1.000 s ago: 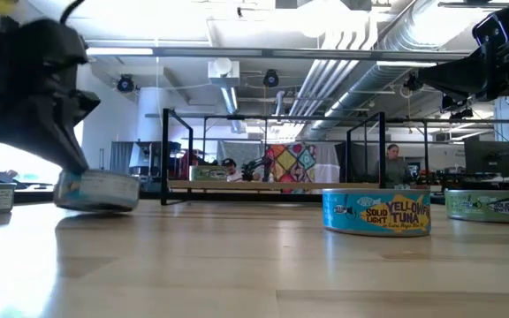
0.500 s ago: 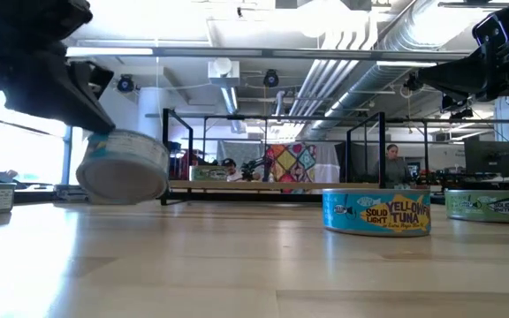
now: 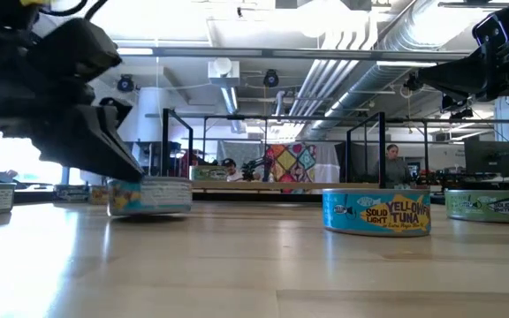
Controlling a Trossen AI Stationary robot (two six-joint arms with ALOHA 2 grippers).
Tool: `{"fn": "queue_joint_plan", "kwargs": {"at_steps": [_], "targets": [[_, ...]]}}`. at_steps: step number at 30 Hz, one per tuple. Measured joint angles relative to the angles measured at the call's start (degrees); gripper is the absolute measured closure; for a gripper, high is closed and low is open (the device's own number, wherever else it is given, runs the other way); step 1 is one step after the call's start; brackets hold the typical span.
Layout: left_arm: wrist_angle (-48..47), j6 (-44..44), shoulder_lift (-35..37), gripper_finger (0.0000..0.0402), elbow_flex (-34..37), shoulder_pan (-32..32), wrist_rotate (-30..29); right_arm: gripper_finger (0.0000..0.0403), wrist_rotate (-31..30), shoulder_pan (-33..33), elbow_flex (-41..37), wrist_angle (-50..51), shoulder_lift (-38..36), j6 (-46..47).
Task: Stack canned seafood by type on shelf
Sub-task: Put the yellow and blue tuna can on the shelf
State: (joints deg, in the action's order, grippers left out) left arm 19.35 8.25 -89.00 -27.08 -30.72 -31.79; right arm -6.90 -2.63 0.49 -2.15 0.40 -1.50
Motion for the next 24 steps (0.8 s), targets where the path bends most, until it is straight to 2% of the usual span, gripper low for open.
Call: {"fn": "queue_joint_plan", "kwargs": {"at_steps": [7, 15, 18, 21, 24], "targets": [[0.2, -4.0, -3.7, 0.0392, -2.2, 0.7, -0.1, 0.0403, 0.0, 0.0, 0.0, 0.0, 0.0, 0.0], [-1.5, -14.5, -2.1, 0.0301, -3.2, -0.2, 1.3, 0.0403, 0.0, 0.0, 0.0, 0.0, 0.0, 0.0], [-7.3, -18.7, -1.3, 0.0274, -3.2, -0.2, 1.3, 0.0403, 0.0, 0.0, 0.0, 0.0, 0.0, 0.0], [-12.4, -21.5, -1.3, 0.0266, -3.3, 0.1, 0.8, 0.0403, 0.0, 0.0, 0.0, 0.0, 0.0, 0.0], [-13.4, -22.3, -2.0, 0.0275, -3.2, 1.2, 0.0, 0.0403, 0.0, 0.0, 0.0, 0.0, 0.0, 0.0]]}}
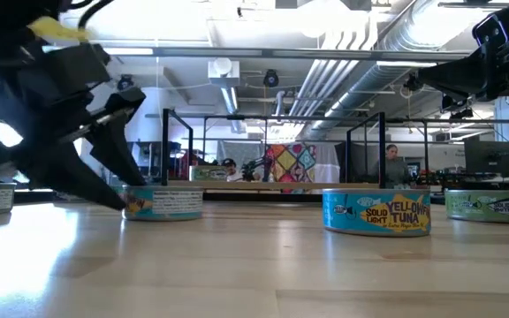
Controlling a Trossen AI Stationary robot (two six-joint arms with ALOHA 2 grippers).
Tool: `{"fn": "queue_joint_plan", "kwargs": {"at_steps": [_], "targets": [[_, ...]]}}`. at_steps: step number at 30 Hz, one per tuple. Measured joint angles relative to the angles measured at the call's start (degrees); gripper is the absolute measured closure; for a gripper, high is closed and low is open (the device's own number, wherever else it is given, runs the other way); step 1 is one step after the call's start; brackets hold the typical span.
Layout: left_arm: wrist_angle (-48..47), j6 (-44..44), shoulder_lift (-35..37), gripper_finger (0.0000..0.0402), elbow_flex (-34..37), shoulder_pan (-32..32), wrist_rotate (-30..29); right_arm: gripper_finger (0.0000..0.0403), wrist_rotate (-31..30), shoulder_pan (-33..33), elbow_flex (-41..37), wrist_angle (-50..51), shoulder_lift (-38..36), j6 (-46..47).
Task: Stack canned seafood by type on shelf
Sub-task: Put the yellow and blue tuna can on the shelf
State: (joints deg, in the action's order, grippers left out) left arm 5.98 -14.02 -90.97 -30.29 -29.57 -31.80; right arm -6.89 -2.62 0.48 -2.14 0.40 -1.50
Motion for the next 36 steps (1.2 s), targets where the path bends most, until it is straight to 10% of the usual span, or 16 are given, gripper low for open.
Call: {"fn": "queue_joint_plan", "kwargs": {"at_steps": [9, 36], "targets": [[4.1, -1.4, -1.8, 0.0392, 0.1, 3.5, 1.3, 0.0403, 0.0, 0.0, 0.0, 0.0, 0.0, 0.0], [-0.3, -17.0, -2.1, 0.0401, -16.8, 9.7, 3.4, 0.0403, 0.0, 0.0, 0.0, 0.0, 0.0, 0.0]]}}
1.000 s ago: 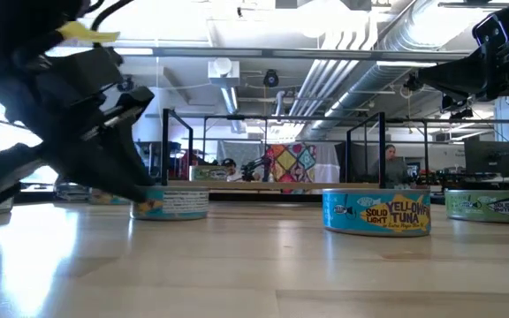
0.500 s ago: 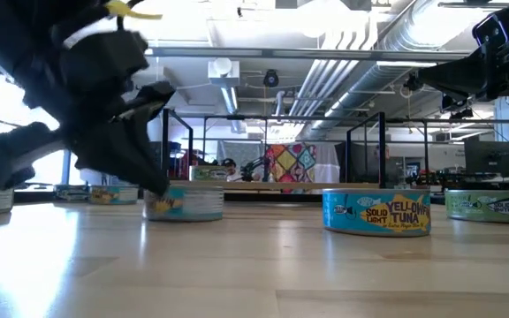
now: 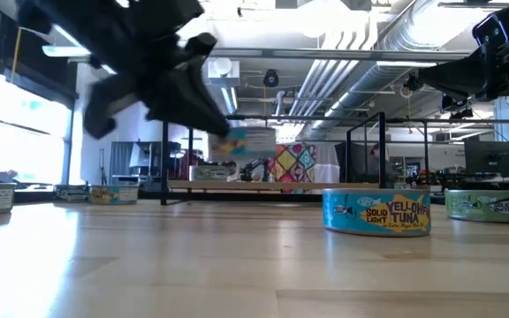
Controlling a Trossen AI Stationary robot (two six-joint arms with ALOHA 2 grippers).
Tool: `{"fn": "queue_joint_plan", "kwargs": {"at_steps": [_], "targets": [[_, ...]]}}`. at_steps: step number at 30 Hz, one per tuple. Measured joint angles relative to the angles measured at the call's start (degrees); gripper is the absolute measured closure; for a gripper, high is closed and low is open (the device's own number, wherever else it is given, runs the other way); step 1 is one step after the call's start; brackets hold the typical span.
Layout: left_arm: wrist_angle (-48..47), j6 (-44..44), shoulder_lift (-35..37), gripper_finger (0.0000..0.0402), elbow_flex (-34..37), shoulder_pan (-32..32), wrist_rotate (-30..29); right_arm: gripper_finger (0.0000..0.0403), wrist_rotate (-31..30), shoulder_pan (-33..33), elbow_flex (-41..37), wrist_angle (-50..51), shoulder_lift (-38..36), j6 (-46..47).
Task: Stack canned seafood by type on shelf
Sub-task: Put the yellow and blue tuna can on the shelf
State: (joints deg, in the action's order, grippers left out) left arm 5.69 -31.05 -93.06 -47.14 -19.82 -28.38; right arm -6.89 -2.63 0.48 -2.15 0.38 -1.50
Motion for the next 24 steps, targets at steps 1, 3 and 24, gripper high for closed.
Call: {"fn": "queue_joint_plan", "kwargs": {"at_steps": [1, 3, 24], "targets": [[0.1, -1.4, 0.0, 0.0401, -0.3, 1.0, 0.0, 0.0403, 0.0, 0.0, 0.0, 0.0, 0.0, 0.0], [0.1, -3.7, 0.0, 0.0401, -1.0, 3.1, 0.0, 0.0403, 0.0, 0.0, 0.0, 0.0, 0.0, 0.0], [0.0, -2.2, -10.0, 0.0401, -17.8, 23.7, 4.9, 0.0403, 0.0, 0.0, 0.0, 0.0, 0.1, 0.0]]}}
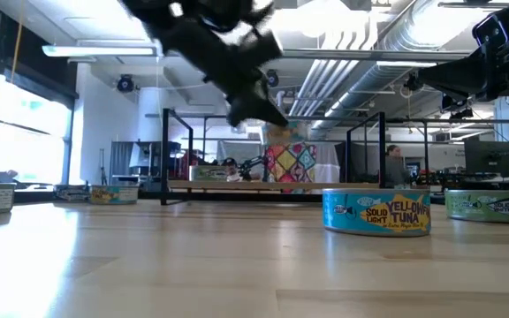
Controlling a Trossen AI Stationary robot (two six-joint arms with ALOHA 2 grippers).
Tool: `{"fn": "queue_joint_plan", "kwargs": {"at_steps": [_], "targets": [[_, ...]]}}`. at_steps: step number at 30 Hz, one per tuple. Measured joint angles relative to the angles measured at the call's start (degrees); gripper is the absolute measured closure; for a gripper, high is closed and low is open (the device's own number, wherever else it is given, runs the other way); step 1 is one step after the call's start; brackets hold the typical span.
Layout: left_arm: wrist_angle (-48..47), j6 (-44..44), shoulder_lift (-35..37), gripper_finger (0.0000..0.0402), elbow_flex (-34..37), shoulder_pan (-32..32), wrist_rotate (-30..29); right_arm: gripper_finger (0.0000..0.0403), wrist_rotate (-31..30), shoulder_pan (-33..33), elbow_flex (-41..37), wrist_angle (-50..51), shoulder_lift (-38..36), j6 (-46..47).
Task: Stack canned seafood by type on shelf
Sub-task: Put the yellow and blue tuna can on the shelf
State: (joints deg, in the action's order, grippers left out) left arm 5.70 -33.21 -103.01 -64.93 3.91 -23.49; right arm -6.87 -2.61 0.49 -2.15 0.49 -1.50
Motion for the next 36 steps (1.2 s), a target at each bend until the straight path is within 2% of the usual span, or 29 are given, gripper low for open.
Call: {"fn": "queue_joint_plan", "kwargs": {"at_steps": [5, 9, 22, 26, 36], "targets": [[-6.8, 3.0, -7.8, 0.0401, -8.9, 2.0, -3.8, 0.0403, 0.0, 0.0, 0.0, 0.0, 0.3, 0.0], [-8.0, 3.5, -11.5, 0.0401, -12.4, 4.5, -4.8, 0.0403, 0.0, 0.0, 0.0, 0.0, 0.3, 0.0], [-9.0, 2.1, -13.5, 0.0401, -13.2, 12.5, 1.5, 0.0403, 0.0, 0.0, 0.0, 0.0, 0.3, 0.0], [-8.4, 2.3, -13.5, 0.0401, -13.2, 14.6, 5.1, 0.0403, 0.0, 0.0, 0.0, 0.0, 0.3, 0.0], [-8.4, 2.7, -13.5, 0.0401, -13.2, 17.6, 6.9, 0.0403, 0.0, 0.0, 0.0, 0.0, 0.3, 0.0]]}}
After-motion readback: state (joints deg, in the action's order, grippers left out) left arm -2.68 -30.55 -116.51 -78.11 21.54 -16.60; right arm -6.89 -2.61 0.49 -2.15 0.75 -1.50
